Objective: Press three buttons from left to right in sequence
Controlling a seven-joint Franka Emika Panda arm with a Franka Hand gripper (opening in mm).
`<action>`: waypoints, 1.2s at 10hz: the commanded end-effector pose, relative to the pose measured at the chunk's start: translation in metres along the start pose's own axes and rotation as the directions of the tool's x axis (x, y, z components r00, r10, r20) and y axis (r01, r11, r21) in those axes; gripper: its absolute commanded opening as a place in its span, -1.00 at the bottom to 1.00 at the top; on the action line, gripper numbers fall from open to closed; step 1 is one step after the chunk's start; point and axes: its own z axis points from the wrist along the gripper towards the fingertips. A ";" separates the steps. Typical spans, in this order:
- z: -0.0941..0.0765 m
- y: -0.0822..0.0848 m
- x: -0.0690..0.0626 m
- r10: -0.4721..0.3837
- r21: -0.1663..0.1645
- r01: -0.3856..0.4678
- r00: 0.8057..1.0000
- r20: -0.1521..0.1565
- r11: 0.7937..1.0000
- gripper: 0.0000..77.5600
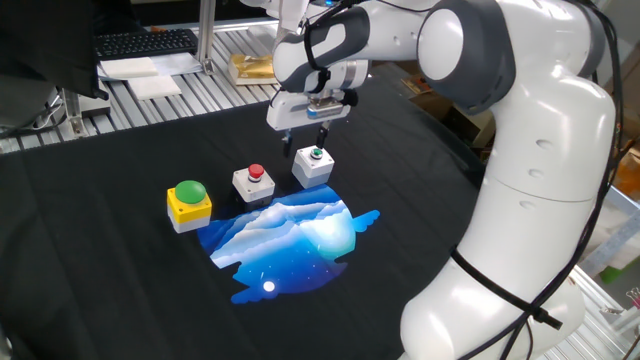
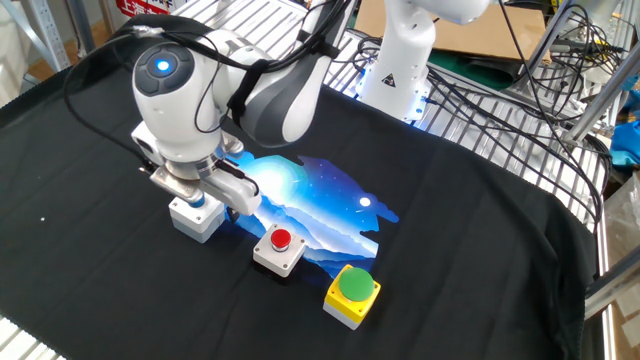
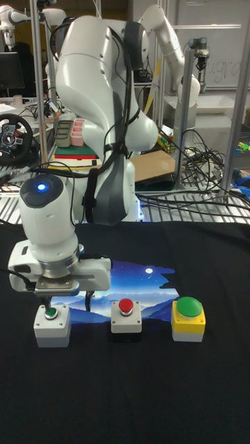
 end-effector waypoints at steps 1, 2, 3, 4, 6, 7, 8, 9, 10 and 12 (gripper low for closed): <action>0.004 0.002 0.003 0.002 -0.002 -0.002 0.999 0.034 1.000 1.00; 0.003 0.002 0.003 0.003 -0.001 -0.003 0.999 0.038 1.000 1.00; 0.003 0.002 0.003 0.004 -0.001 -0.004 0.999 0.040 1.000 1.00; 0.003 0.002 0.003 0.004 0.000 -0.004 0.999 0.040 1.000 1.00; 0.004 0.001 0.003 0.001 0.000 -0.001 0.999 0.040 1.000 1.00; 0.006 0.001 0.003 0.001 0.000 -0.001 0.999 0.041 1.000 1.00; 0.007 0.001 0.003 0.001 0.000 -0.001 0.999 0.043 1.000 1.00; 0.008 0.001 0.002 0.002 0.000 -0.002 0.999 0.044 1.000 1.00; 0.008 0.001 0.002 0.001 0.000 -0.001 0.999 0.044 1.000 1.00; 0.008 0.001 0.002 -0.001 0.000 0.001 0.999 0.044 1.000 1.00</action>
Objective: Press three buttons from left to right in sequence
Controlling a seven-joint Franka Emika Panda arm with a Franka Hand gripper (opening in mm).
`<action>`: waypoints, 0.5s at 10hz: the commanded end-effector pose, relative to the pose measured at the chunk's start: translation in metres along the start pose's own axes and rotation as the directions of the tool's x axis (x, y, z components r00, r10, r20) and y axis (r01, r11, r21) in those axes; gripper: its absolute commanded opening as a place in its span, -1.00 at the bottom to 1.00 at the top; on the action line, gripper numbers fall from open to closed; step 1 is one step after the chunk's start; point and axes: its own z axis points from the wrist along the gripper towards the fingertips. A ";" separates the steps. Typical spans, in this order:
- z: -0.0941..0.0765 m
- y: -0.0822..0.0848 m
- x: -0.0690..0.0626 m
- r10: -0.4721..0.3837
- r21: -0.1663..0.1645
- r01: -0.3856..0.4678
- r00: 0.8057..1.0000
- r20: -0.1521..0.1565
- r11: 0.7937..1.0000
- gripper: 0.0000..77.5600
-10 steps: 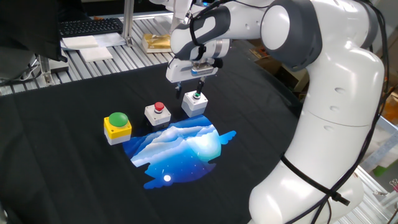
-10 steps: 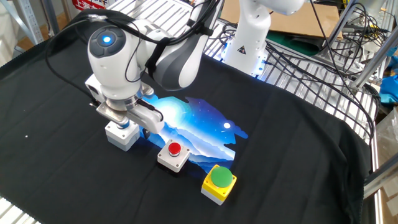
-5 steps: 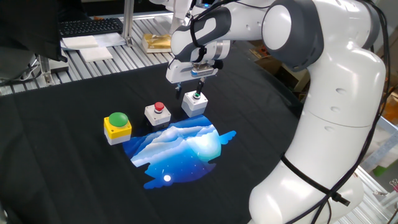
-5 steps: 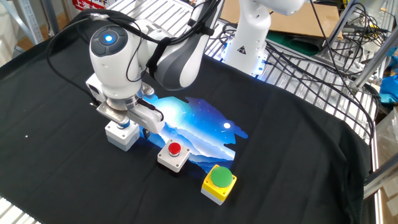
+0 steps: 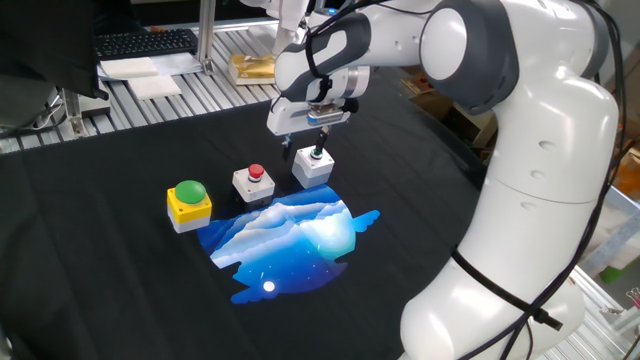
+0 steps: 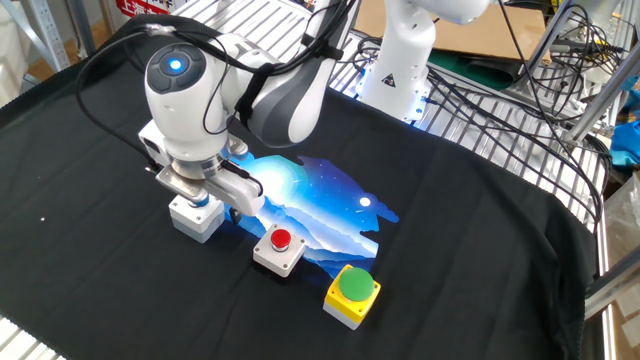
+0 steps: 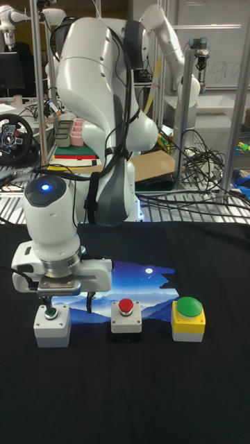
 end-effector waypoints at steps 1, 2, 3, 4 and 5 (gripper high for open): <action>-0.001 -0.001 -0.002 -0.003 0.001 0.003 1.000 0.005 1.000 1.00; 0.000 -0.001 -0.002 -0.004 0.000 0.004 1.000 0.006 1.000 1.00; 0.001 -0.001 -0.001 -0.005 0.000 0.005 1.000 0.006 1.000 1.00; 0.002 -0.001 -0.001 -0.007 0.000 0.007 1.000 0.006 1.000 1.00; 0.002 -0.001 -0.001 -0.009 0.000 0.009 1.000 0.005 1.000 1.00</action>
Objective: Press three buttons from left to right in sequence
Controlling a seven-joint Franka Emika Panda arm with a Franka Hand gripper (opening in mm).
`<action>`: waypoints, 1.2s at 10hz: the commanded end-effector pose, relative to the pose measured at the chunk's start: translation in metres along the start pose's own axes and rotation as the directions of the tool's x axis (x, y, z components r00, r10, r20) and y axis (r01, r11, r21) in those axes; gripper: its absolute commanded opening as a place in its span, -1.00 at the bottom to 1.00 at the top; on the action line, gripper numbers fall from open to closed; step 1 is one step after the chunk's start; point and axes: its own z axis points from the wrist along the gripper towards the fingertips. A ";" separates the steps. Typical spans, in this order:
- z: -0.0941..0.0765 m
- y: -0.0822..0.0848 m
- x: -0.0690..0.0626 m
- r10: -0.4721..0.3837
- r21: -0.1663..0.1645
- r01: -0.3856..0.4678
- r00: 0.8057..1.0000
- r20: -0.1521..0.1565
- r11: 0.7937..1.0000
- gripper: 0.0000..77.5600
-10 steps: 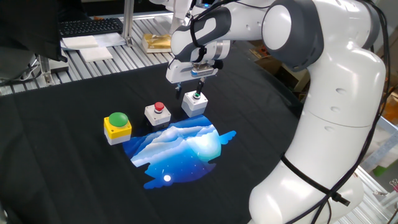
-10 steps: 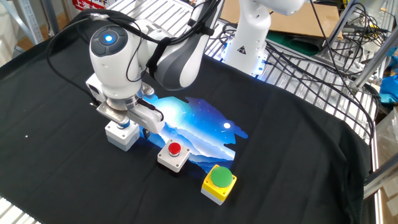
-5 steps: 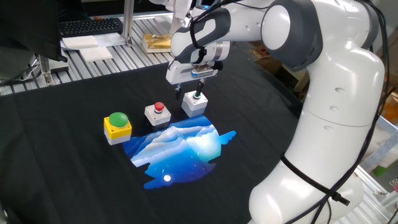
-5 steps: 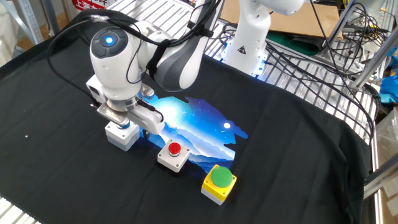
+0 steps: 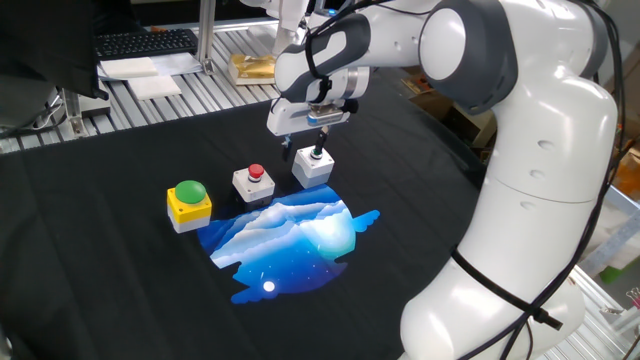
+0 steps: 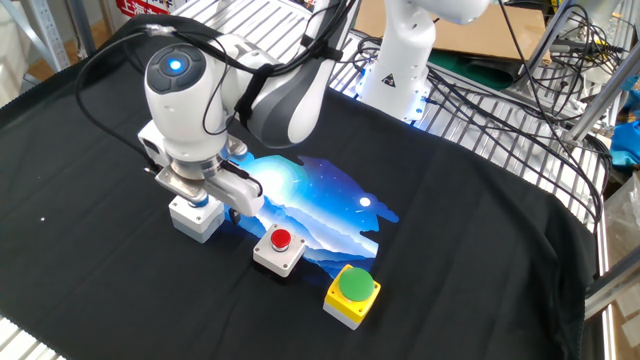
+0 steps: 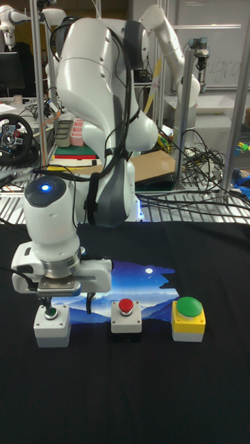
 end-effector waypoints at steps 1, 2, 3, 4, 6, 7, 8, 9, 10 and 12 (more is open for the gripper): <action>0.002 0.000 0.001 -0.003 0.000 0.003 1.000 -0.004 1.000 1.00; 0.003 0.000 0.001 -0.003 0.000 0.003 1.000 -0.005 1.000 1.00; 0.005 0.000 0.001 -0.004 0.000 0.004 1.000 -0.007 1.000 1.00; 0.007 0.000 0.001 -0.005 0.000 0.005 1.000 -0.008 1.000 1.00; 0.011 0.001 0.002 -0.006 0.000 0.006 1.000 -0.008 1.000 1.00; 0.011 0.001 0.002 -0.006 0.000 0.006 1.000 -0.008 1.000 1.00; 0.009 0.000 0.002 -0.005 0.001 0.005 1.000 -0.006 1.000 1.00; 0.003 0.000 0.000 -0.004 0.003 0.004 1.000 -0.006 1.000 1.00; -0.010 -0.001 -0.002 -0.006 0.005 0.006 1.000 -0.009 1.000 1.00; -0.025 -0.002 -0.003 -0.007 0.006 0.007 1.000 -0.013 1.000 1.00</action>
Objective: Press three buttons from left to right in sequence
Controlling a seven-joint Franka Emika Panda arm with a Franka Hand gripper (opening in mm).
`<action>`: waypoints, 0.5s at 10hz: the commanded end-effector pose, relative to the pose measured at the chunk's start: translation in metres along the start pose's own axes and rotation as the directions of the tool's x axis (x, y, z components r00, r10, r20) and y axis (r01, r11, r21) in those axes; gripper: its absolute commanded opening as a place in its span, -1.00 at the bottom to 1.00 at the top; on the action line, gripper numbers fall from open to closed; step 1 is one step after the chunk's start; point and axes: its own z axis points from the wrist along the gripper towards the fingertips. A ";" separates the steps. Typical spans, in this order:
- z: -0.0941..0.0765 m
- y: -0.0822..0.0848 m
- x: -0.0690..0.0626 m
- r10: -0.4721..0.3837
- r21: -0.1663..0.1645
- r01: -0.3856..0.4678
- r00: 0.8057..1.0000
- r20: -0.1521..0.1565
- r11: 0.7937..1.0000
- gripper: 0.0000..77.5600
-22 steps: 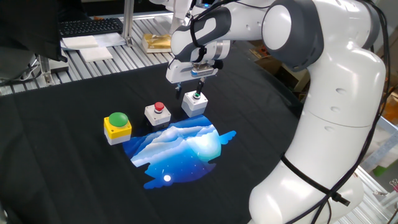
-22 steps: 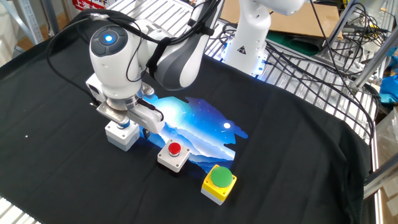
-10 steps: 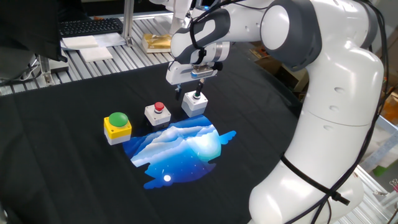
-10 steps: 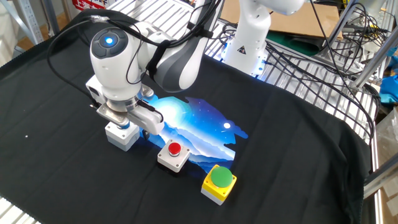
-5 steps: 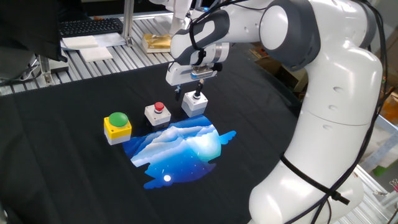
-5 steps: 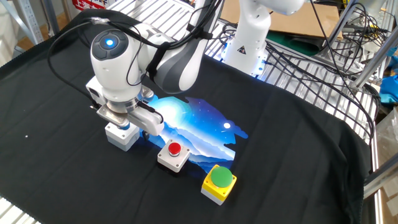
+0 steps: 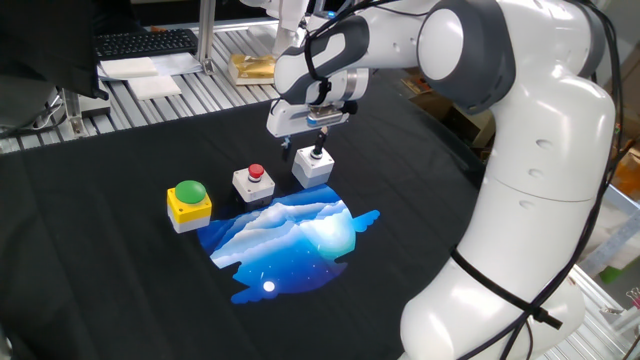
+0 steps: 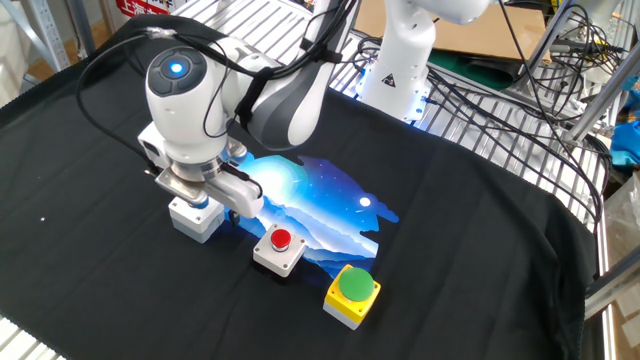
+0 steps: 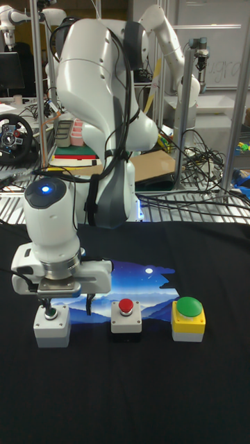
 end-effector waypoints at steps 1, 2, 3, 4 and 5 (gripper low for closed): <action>-0.038 -0.003 -0.002 -0.004 0.004 0.004 1.000 -0.017 1.000 1.00; -0.041 -0.003 -0.002 -0.003 0.005 0.003 1.000 -0.016 1.000 1.00; -0.052 -0.004 -0.001 -0.006 0.005 0.006 1.000 -0.010 1.000 1.00; -0.062 -0.004 -0.001 -0.012 0.005 0.012 1.000 -0.011 1.000 1.00; -0.066 -0.003 -0.001 -0.016 0.005 0.016 1.000 -0.015 1.000 1.00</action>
